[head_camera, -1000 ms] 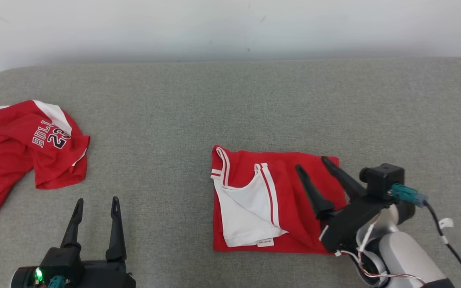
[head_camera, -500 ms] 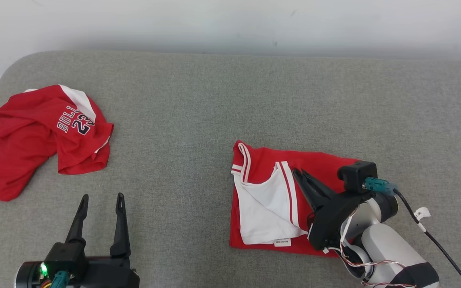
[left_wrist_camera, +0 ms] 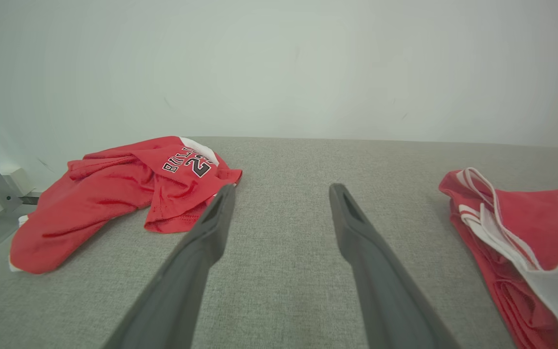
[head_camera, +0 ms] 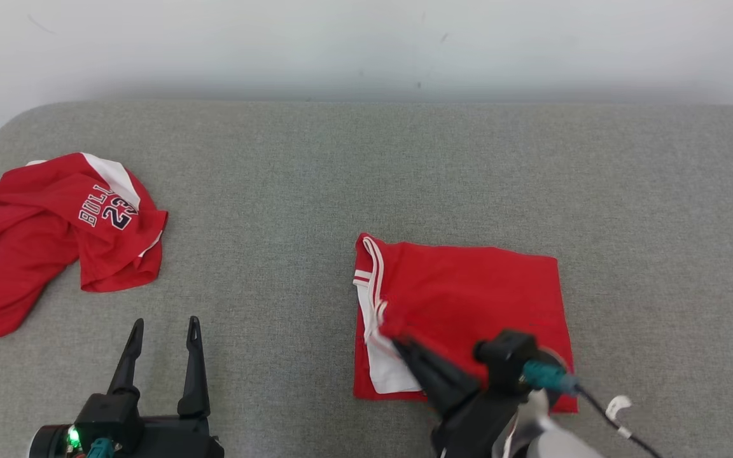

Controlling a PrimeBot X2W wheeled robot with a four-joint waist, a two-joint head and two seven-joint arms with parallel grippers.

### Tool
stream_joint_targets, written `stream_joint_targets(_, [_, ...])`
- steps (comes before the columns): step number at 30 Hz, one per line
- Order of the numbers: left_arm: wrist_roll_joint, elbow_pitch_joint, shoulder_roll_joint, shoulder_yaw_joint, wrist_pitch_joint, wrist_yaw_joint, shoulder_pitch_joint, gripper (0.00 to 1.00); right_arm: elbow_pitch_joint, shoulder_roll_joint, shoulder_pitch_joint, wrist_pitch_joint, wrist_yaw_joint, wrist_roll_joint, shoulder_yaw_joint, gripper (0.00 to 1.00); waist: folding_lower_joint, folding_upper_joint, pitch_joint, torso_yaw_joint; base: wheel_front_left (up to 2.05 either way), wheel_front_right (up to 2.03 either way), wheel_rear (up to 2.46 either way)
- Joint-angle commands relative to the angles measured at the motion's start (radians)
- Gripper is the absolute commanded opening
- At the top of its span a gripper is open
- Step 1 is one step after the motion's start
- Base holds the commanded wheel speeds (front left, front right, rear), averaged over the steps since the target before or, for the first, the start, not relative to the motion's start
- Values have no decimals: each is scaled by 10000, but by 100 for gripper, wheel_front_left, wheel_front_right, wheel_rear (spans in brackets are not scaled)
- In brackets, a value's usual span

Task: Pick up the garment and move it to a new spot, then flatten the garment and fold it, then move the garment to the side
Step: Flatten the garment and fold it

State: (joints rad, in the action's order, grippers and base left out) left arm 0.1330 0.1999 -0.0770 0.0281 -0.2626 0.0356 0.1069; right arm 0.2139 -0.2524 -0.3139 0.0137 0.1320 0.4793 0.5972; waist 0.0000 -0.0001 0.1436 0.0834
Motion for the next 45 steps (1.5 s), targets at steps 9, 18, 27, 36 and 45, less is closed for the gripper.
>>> stream_joint_targets(9, [-12, 47, 3, -79, -31, 42, 20, 100, -574, 254, 955, -182, -20, 187, -87, 100, 0, 1, -26, -190, 0, 0, 0])
stream_joint_targets(18, [-79, -72, -117, -274, -31, -64, -292, 100, -1127, 391, 1417, -1844, -18, -1130, -3407, 100, 0, 1, -396, -1076, 0, 0, 0])
stream_joint_targets(27, [-104, -88, -141, -288, -31, -66, -478, 100, -1376, 1042, 2482, -2329, -18, -1849, -5649, 100, 0, 1, -644, -1435, 0, 0, 0])
stream_joint_targets(36, [-230, -158, -119, -225, -31, -172, -806, 100, -1326, 1461, 3376, -2542, -18, -2248, -6097, 100, 0, 1, -955, -1480, 0, 0, 0])
stream_joint_targets(45, [-298, -240, -176, -282, -31, -267, -1068, 100, -920, 1740, 3513, -2667, -20, -2357, -5792, 100, 0, 1, -1138, -1335, 0, 0, 0])
